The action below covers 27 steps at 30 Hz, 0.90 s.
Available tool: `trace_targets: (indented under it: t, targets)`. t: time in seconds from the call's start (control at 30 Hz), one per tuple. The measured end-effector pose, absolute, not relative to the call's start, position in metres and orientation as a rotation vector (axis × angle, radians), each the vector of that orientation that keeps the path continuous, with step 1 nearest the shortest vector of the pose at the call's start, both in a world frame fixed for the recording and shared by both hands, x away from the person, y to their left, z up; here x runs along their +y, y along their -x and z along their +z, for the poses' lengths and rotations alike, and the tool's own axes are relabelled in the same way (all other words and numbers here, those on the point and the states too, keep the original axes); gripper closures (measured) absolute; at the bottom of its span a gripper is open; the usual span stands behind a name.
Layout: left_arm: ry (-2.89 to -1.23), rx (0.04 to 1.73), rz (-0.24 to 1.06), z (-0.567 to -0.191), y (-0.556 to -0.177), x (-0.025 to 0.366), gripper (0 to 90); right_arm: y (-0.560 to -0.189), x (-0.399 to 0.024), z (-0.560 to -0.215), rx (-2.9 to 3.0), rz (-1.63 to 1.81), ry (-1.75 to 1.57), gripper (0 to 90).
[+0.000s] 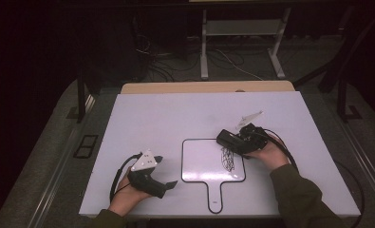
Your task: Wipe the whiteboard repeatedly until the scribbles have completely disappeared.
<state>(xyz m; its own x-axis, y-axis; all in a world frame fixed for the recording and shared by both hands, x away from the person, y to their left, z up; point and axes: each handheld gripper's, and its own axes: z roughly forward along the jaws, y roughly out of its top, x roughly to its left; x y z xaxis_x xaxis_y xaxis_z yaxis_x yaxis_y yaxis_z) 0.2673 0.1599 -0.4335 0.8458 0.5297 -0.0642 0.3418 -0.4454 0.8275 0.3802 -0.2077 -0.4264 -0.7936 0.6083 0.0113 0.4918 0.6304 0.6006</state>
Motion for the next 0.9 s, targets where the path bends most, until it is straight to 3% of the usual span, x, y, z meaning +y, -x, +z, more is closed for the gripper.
trace_targets:
  t: [0.9]
  targets:
    - [-2.081,0.637,0.25,-0.434,-0.267,0.159,0.0,-0.365,-0.199,-0.428,2.738,0.837,-0.834,38.8]
